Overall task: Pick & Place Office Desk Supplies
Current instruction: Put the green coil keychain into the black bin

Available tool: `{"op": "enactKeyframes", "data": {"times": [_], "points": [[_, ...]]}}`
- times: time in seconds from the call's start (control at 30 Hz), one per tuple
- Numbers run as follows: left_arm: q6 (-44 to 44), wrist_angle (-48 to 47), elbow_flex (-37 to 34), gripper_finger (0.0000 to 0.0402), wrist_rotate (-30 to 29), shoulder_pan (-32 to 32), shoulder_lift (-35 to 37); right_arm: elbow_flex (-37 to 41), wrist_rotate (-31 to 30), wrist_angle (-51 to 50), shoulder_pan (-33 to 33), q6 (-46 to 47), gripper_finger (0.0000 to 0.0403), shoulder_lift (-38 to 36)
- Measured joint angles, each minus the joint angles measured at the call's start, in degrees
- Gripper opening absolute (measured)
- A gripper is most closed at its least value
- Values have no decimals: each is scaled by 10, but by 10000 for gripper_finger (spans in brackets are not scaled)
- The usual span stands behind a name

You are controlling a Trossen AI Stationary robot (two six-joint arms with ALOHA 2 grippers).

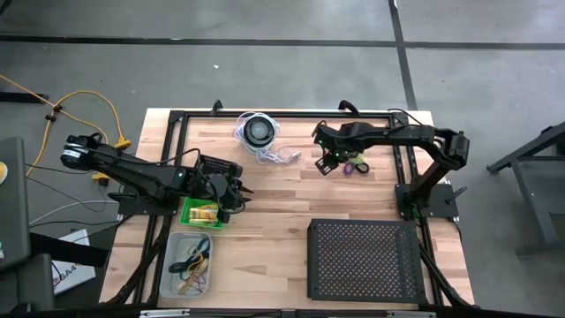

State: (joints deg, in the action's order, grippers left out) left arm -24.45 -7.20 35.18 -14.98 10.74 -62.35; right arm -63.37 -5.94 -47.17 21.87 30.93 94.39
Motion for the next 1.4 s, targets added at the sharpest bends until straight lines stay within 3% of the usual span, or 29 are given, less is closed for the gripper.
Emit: {"op": "enactKeyframes", "data": {"times": [0.33,0.63,0.9,1.4], "points": [[0,0,0,109,0,0,0,0,9,-70,38,-124,125,0],[0,0,0,109,0,0,0,0,-4,-81,65,-177,125,0],[0,0,0,109,0,0,0,25,-72,-78,68,-184,125,0],[0,0,0,109,0,0,0,54,-73,-66,68,-160,125,0]]}}
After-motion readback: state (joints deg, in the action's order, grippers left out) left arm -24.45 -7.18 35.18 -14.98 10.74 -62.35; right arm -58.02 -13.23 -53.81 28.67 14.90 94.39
